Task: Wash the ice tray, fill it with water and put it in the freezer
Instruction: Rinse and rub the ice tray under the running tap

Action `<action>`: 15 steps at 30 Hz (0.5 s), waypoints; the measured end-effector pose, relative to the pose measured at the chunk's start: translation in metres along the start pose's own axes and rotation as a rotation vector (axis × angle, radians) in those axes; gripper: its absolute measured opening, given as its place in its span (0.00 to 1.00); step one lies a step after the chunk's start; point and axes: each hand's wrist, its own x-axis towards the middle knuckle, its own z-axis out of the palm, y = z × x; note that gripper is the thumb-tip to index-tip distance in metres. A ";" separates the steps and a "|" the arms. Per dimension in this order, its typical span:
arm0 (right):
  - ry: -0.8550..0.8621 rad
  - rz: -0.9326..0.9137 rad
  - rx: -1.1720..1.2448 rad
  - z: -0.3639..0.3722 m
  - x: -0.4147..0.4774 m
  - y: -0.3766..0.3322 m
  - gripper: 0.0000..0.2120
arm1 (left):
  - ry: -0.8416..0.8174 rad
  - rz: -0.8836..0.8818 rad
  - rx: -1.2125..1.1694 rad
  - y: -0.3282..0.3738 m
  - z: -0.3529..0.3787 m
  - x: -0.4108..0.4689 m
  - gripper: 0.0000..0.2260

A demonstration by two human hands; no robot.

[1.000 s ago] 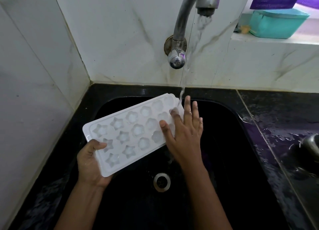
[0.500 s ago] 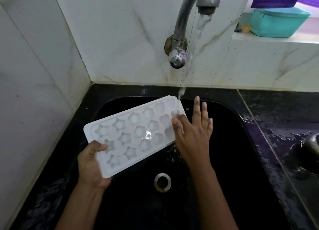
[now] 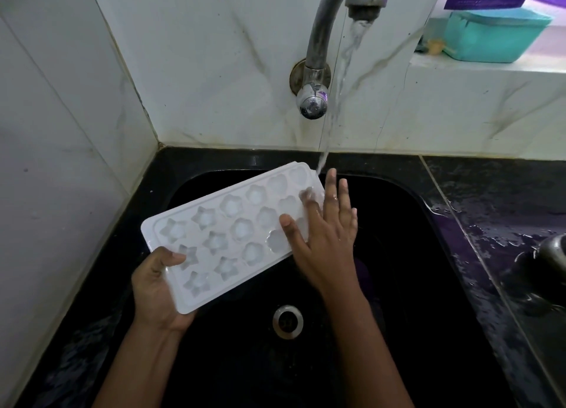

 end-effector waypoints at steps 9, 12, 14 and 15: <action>0.035 0.007 -0.023 0.000 0.000 0.002 0.32 | -0.035 0.006 -0.022 -0.003 0.003 -0.002 0.29; 0.067 -0.039 0.111 -0.006 0.005 0.010 0.29 | 0.006 0.052 -0.045 -0.001 -0.003 0.000 0.29; 0.215 -0.006 0.185 -0.015 0.008 0.018 0.24 | 0.025 0.077 -0.076 0.000 -0.005 0.000 0.25; 0.270 0.018 0.208 -0.019 0.009 0.021 0.22 | 0.030 0.080 -0.091 0.000 -0.005 0.000 0.24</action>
